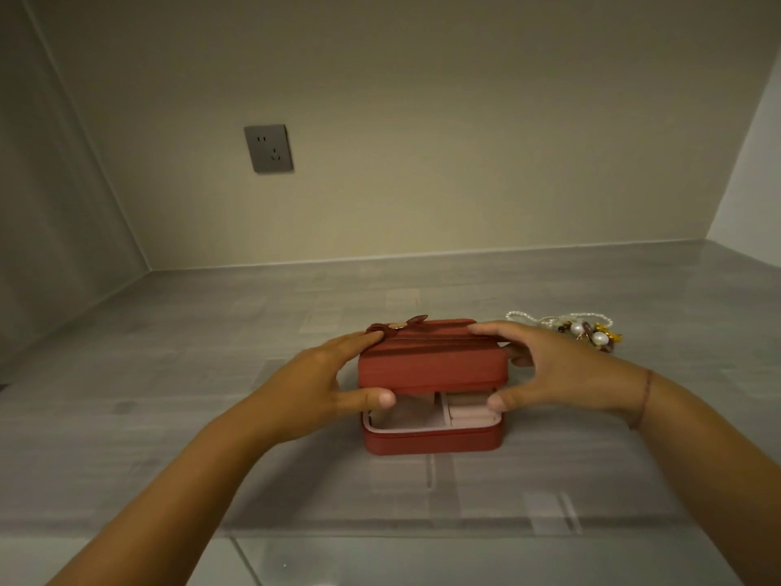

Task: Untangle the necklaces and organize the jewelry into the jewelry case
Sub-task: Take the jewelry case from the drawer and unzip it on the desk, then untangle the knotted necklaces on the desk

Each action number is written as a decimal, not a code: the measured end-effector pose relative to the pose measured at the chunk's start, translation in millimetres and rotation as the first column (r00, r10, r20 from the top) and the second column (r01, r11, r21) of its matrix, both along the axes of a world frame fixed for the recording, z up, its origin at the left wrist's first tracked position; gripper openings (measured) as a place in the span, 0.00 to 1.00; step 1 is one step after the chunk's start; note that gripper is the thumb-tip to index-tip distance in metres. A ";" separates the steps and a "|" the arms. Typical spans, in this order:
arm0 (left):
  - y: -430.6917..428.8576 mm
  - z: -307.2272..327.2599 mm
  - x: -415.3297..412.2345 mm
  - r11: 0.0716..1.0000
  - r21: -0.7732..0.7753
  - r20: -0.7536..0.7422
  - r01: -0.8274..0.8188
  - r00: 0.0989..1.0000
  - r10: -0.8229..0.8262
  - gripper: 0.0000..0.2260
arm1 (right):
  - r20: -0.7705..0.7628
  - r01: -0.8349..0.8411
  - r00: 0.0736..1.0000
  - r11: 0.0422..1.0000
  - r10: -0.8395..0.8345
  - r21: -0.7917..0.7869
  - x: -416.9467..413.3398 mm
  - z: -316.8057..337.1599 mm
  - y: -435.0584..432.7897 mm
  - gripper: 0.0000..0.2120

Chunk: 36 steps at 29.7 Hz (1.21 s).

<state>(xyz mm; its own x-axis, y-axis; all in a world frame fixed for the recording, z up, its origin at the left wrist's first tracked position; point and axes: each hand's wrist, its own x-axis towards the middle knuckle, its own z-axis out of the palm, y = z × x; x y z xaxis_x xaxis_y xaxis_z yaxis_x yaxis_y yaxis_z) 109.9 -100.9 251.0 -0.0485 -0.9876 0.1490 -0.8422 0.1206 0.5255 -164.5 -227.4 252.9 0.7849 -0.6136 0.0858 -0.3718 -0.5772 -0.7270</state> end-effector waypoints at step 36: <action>-119.2 -57.6 -9.9 0.808 -0.011 -0.720 -0.590 0.566 0.403 0.18 | 0.382 0.434 0.739 0.826 -0.554 0.358 71.8 -57.9 -55.4 0.10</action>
<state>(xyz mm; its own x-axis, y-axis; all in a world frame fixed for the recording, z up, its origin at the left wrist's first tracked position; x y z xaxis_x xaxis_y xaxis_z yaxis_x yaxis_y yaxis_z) 100.0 -220.1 193.4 0.6407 -0.7531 0.1495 -0.2443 -0.0154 0.9696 -92.7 -282.9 195.0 0.2696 -0.9507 0.1533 -0.1514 -0.1991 -0.9682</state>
